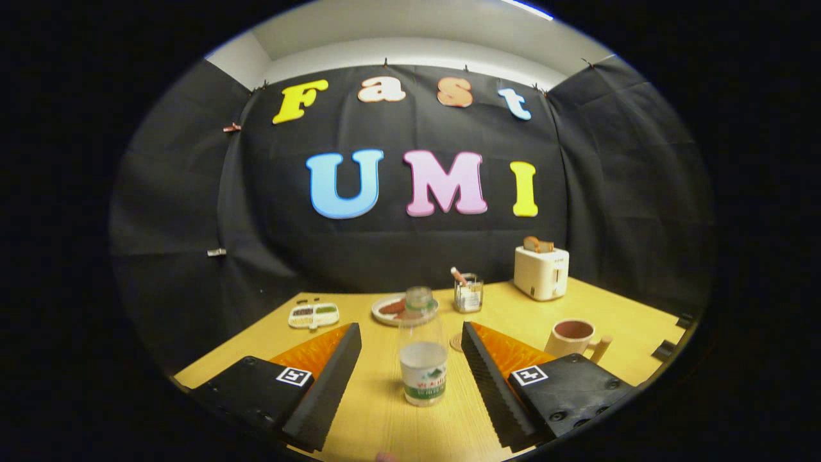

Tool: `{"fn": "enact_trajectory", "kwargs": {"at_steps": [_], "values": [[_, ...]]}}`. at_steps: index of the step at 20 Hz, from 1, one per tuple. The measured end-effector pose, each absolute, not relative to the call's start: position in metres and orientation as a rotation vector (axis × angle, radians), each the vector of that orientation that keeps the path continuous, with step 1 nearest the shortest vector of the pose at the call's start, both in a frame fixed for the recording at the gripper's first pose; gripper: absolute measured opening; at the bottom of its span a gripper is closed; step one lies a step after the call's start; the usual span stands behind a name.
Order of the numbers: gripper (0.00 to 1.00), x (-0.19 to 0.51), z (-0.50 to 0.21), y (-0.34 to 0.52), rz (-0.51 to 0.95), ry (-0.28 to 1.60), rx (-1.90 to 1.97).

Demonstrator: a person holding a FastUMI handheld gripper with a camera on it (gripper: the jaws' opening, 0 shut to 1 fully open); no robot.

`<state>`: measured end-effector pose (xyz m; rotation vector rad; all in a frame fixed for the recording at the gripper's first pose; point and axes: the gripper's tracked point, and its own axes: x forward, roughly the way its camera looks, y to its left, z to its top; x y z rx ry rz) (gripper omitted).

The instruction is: Take the bottle from table, then pour the juice into the cup, finally place the bottle on the coaster

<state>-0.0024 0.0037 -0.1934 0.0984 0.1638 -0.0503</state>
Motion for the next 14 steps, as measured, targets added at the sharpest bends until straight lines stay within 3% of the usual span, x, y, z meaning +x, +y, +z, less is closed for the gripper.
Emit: {"fn": "enact_trajectory", "kwargs": {"at_steps": [14], "values": [[0.97,0.065,-0.285,0.002,-0.043,0.207,0.081]]}}
